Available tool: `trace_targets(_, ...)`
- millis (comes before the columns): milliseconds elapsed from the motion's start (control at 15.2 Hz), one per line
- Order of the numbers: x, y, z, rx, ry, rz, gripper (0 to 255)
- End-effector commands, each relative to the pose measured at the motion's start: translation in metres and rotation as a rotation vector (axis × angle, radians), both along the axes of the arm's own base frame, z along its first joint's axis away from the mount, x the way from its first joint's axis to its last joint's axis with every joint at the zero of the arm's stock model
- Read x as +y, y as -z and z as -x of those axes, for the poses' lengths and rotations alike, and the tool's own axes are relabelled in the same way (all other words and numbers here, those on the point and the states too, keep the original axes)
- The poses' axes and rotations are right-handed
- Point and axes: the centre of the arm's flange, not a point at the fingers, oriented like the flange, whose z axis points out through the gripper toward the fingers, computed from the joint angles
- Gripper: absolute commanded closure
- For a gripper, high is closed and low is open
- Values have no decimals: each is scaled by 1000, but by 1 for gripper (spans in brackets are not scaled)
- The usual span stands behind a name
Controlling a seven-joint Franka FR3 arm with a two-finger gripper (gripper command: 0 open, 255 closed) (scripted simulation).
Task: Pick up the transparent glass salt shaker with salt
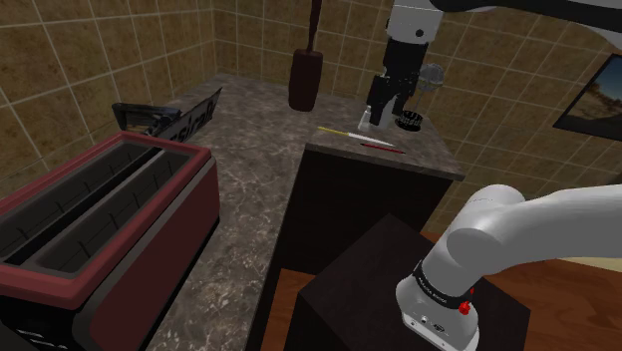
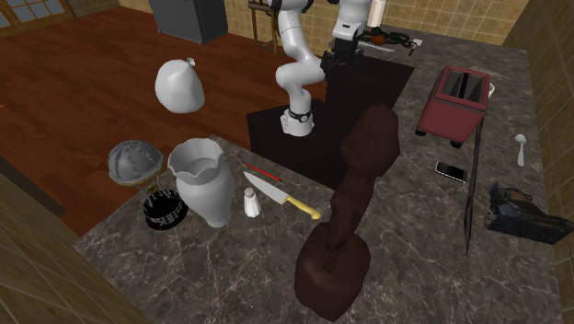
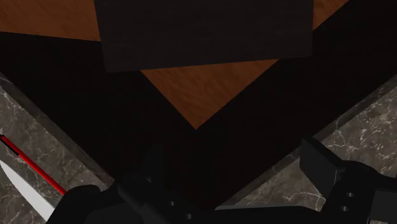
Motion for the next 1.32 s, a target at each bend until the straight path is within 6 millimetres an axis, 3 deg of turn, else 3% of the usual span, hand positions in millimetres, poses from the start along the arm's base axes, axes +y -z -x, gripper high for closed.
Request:
trace_targets(0,0,0,0,0,0,0,0)
trace_targets(1254,-193,63,-148,63,52,49,0)
